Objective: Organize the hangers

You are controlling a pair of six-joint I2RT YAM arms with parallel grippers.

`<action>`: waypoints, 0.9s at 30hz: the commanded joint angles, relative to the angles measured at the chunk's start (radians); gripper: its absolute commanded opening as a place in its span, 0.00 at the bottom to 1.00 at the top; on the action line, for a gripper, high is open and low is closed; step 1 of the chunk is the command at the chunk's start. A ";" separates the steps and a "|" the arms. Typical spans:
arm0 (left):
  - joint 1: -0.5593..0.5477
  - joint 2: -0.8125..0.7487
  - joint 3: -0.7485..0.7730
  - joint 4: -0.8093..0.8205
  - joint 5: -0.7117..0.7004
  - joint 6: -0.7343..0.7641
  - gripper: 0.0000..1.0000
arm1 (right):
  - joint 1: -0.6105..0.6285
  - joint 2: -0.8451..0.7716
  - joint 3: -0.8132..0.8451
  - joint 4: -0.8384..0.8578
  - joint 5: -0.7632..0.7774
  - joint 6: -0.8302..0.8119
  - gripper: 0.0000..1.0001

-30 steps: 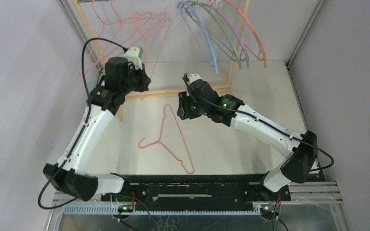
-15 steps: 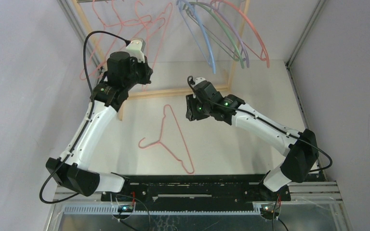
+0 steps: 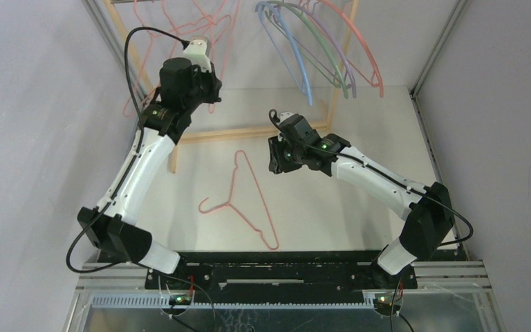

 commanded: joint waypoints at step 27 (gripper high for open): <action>0.122 -0.139 -0.097 -0.072 -0.002 -0.081 1.00 | 0.131 0.064 -0.029 -0.006 -0.064 -0.142 0.49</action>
